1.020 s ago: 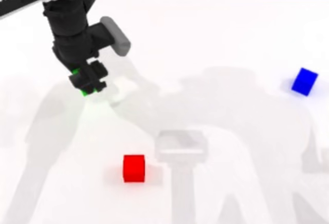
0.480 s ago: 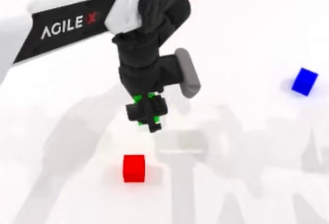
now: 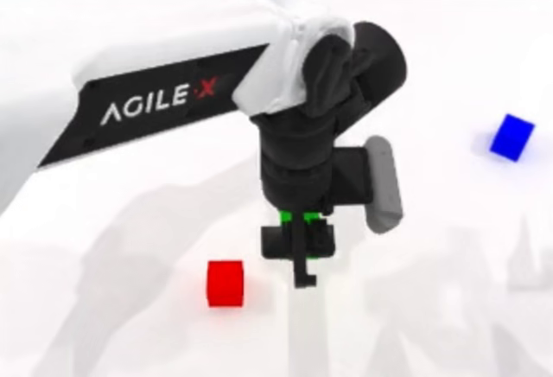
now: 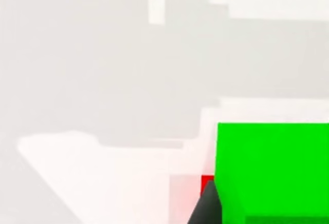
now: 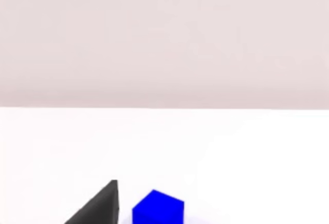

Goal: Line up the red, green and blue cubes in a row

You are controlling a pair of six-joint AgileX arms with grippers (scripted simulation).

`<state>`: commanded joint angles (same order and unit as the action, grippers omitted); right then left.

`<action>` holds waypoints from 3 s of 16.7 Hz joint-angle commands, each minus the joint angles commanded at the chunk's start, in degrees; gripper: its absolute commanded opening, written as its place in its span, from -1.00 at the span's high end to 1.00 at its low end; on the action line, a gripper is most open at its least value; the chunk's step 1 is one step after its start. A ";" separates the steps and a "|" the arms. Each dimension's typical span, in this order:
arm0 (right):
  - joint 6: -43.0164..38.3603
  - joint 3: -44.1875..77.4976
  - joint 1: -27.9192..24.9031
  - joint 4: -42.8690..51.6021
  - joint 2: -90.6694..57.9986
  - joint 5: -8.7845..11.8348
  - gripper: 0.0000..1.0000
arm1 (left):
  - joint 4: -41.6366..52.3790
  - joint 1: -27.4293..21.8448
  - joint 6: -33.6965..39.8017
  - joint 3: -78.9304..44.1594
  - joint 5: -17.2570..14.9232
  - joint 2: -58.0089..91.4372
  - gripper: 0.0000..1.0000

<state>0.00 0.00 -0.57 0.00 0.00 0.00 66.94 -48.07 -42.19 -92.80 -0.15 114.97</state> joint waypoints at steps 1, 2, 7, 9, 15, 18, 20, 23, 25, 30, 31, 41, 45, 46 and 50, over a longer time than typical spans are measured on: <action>0.00 0.00 0.00 0.00 0.00 0.00 -1.00 | 0.00 0.00 0.00 0.00 0.00 0.00 1.00; 0.00 0.00 0.00 0.00 0.00 0.00 -1.00 | 0.01 0.19 -0.06 -0.21 -0.03 0.27 1.00; 0.00 0.00 0.00 0.00 0.00 0.00 -1.00 | -6.81 0.11 0.05 4.26 -0.10 2.20 1.00; 0.00 0.00 0.00 0.00 0.00 0.00 -1.00 | -11.43 0.04 0.10 7.15 -0.06 3.63 1.00; 0.00 0.00 0.00 0.00 0.00 0.00 -1.00 | -14.07 -0.11 0.05 9.27 -0.03 4.80 1.00; 0.00 0.00 0.00 0.00 0.00 0.00 -1.00 | -14.07 -0.11 0.05 9.27 -0.03 4.80 0.55; 0.00 0.00 0.00 0.00 0.00 0.00 -1.00 | -14.07 -0.11 0.05 9.27 -0.03 4.80 0.25; 0.00 0.00 0.00 0.00 0.00 0.00 -1.00 | -14.07 -0.11 0.05 9.27 -0.03 4.80 -0.21; 0.00 0.00 0.00 0.00 0.00 0.00 -1.00 | -14.07 -0.11 0.05 9.27 -0.03 4.80 -0.51; 0.00 0.00 0.00 0.00 0.00 0.00 -1.00 | -14.07 -0.11 0.05 9.27 -0.03 4.80 -1.00; 0.00 0.00 0.00 0.00 0.00 0.00 -1.00 | -14.07 -0.11 0.05 9.27 -0.03 4.80 -1.00; 0.00 0.00 0.00 0.00 0.00 0.00 -1.00 | -9.71 0.18 -0.03 5.84 -0.08 3.58 -1.00; 0.00 0.00 0.00 0.00 0.00 0.00 -1.00 | -1.01 0.89 0.14 0.30 -0.02 1.05 -1.00; 0.00 0.00 0.00 0.00 0.00 0.00 -1.00 | -0.08 1.00 0.17 -0.43 0.00 0.59 -1.00; 0.00 0.01 0.00 0.01 -0.01 0.00 -1.00 | 0.07 0.74 0.18 -0.53 0.00 0.61 -1.00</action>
<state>0.00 0.01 -0.58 0.01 -0.01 0.00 67.01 -47.33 -42.01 -93.33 -0.16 115.58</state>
